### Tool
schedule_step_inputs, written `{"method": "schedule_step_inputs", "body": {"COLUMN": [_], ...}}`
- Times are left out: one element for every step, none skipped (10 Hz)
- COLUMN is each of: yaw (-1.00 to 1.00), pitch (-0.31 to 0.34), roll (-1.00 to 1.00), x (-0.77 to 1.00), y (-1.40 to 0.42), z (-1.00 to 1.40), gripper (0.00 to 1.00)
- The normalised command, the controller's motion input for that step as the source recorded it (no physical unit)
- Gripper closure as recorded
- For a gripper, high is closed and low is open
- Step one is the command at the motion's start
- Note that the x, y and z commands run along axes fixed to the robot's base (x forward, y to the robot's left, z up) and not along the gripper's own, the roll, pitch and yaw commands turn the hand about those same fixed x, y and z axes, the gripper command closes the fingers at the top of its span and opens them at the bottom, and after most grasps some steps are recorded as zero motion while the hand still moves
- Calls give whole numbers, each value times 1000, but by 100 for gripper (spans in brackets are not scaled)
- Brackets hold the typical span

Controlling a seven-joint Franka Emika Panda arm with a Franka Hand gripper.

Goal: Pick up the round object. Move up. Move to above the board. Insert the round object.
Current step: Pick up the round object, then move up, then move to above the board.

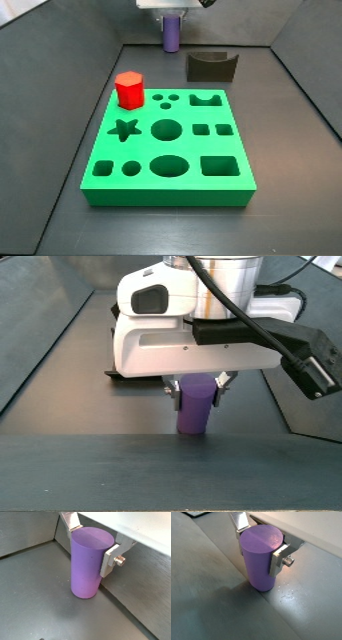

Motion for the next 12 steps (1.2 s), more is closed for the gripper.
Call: {"method": "schedule_step_inputs", "body": {"yaw": [0, 0, 0, 0, 0, -11, -19, -20, -17, -10, -84, -81], "pitch": [0, 0, 0, 0, 0, -7, 19, 37, 52, 67, 14, 17], "roll": [0, 0, 0, 0, 0, 5, 28, 47, 64, 78, -141, -140], "x": [0, 0, 0, 0, 0, 30, 8, -4, -11, -16, 69, 71], "y": [0, 0, 0, 0, 0, -12, -7, -7, -9, -11, -47, -48], "z": [0, 0, 0, 0, 833, 821, 659, 506, 352, 202, 1000, 1000], "gripper": [100, 100, 100, 100, 100, 100, 100, 100, 100, 100, 100, 100]}}
